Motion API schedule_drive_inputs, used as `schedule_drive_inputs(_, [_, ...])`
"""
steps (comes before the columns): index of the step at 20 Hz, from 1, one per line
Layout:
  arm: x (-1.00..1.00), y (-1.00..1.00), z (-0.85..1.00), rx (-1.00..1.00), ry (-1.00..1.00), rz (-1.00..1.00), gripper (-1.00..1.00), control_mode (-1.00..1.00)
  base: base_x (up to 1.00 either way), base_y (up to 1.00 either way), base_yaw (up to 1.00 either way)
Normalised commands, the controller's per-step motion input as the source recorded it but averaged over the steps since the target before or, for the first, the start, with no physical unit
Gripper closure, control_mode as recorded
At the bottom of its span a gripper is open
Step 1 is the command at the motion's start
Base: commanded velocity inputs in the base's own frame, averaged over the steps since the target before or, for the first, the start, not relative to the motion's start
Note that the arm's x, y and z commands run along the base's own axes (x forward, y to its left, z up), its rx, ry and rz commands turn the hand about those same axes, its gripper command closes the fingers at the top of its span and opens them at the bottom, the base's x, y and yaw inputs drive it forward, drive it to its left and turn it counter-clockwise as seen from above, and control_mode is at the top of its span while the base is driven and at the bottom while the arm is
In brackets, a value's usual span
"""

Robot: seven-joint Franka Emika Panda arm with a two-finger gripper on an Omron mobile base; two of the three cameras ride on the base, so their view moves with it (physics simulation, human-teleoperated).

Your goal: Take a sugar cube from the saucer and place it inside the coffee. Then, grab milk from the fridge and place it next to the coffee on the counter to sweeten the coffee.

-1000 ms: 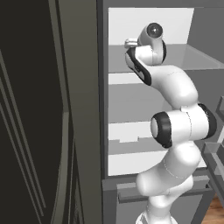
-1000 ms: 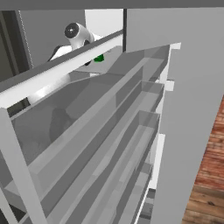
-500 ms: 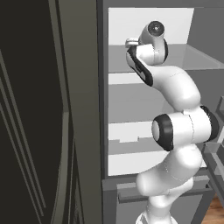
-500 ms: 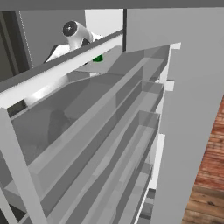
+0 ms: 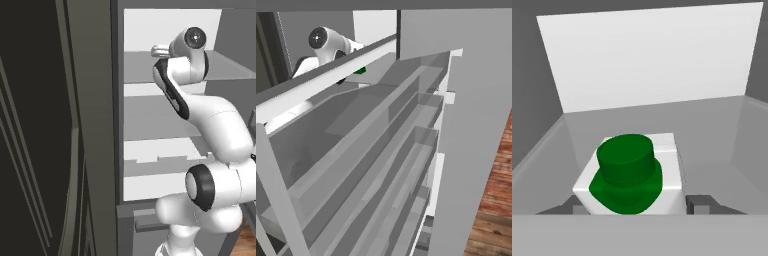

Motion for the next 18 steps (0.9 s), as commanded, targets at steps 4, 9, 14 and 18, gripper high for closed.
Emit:
schedule_drive_inputs(4, [-1.0, 0.0, 0.37, 0.07, -0.03, 0.0, 1.0, -1.0, 0.0, 0.0, 0.0])
schedule_drive_inputs(9, [-1.0, 0.0, 0.33, 0.08, 0.01, 0.0, 1.0, -1.0, 0.0, 0.0, 0.0])
schedule_drive_inputs(14, [-1.0, 0.0, 0.05, 0.02, 0.06, 0.0, 1.0, -1.0, 0.0, 0.0, 0.0])
schedule_drive_inputs(18, [-1.0, 0.0, -0.21, -0.01, 0.09, 0.0, 1.0, -1.0, 0.0, 0.0, 0.0])
